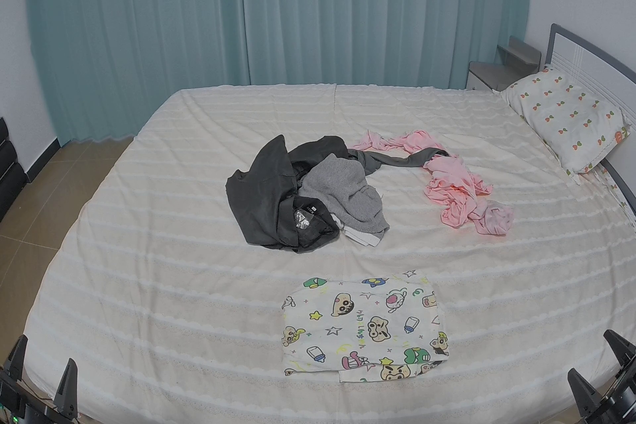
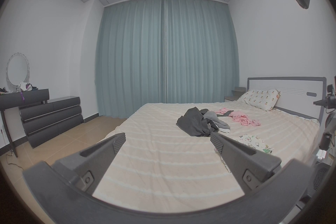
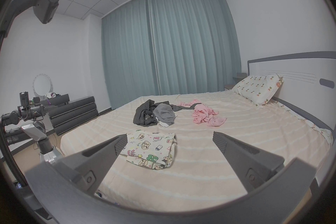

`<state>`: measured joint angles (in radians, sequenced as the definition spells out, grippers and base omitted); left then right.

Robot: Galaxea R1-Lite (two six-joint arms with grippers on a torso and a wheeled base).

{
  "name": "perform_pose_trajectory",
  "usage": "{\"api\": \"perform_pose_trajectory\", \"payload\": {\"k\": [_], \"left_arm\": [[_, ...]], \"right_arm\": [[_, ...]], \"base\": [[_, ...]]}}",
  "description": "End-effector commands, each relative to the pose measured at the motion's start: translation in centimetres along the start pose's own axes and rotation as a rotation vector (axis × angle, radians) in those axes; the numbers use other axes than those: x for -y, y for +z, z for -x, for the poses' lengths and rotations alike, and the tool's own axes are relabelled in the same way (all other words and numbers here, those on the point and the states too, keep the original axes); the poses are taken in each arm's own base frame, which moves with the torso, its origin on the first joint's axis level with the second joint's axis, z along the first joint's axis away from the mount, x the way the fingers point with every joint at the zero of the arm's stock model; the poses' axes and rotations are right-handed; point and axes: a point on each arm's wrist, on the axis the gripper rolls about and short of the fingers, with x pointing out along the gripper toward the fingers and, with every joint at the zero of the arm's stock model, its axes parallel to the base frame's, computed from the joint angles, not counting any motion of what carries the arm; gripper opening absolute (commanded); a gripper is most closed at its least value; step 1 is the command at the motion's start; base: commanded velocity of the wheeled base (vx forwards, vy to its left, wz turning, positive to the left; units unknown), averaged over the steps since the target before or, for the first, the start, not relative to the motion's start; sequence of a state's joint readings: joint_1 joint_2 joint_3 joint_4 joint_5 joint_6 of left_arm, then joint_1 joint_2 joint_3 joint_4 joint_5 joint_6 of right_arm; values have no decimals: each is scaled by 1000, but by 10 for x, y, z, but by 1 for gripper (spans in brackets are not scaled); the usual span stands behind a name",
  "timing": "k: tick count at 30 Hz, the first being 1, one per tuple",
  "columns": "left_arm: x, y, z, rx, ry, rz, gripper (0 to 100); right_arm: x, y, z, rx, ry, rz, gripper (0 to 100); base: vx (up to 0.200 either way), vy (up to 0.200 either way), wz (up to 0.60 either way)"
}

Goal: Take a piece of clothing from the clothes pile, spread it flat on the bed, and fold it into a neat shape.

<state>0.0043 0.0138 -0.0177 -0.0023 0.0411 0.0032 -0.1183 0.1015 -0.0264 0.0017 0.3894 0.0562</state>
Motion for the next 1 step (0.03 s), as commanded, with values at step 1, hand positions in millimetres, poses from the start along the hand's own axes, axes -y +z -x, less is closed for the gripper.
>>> {"api": "perform_pose_trajectory", "payload": {"k": [1], "left_arm": [[0,-5,0,-3,1,0,100]], "right_arm": [[0,0,0,-3,0,-2,100]], "base": [[0,0,0]]}}
